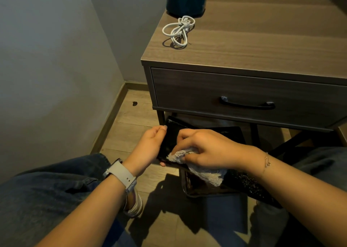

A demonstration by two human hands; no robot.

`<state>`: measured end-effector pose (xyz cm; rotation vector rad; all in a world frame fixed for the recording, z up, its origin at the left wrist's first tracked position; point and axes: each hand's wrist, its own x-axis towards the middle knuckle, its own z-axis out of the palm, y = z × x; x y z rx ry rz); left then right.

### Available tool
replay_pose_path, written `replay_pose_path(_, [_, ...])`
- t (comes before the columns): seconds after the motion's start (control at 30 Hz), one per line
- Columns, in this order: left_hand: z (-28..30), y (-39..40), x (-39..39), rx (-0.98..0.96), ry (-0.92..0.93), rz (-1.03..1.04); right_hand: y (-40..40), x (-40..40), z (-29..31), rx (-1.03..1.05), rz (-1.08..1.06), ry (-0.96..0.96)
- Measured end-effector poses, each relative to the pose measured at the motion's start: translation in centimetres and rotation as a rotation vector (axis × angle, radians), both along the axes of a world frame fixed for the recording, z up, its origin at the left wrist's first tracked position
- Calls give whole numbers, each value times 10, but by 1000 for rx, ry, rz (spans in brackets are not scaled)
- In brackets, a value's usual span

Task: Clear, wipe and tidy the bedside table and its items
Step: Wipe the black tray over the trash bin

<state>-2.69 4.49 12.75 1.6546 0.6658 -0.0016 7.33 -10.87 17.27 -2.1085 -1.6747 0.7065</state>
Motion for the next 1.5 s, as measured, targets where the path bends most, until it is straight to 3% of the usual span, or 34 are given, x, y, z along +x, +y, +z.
replay_pose_path(0.17, [-3, -6, 4, 98, -38, 8, 12, -19, -7, 184, -25, -46])
replay_pose_path(0.33, [2, -8, -4, 25, 3, -57, -5, -14, -5, 60, 83, -154])
replay_pose_path(0.47, [9, 0, -9, -9, 31, 11, -34, -5, -9, -55, 103, -214])
replay_pose_path(0.57, [13, 3, -11, 9, 4, 76, -47, 2, -12, -24, 40, -223])
replay_pose_path(0.77, [15, 3, -20, 57, -33, 97, -44, 12, 5, 245, -258, -77])
replay_pose_path(1.0, [16, -6, -28, 188, -82, 63, 12, -50, -9, 248, 18, -270])
replay_pose_path(1.23, [20, -9, -31, 12, -39, 116, -23, -30, -2, 121, 94, -346])
replay_pose_path(1.4, [26, -5, -34, 42, -23, 123, -58, -19, -7, 58, -17, -314])
replay_pose_path(1.5, [25, -2, -45, 70, -19, 174, -76, -19, -17, 54, -237, -179])
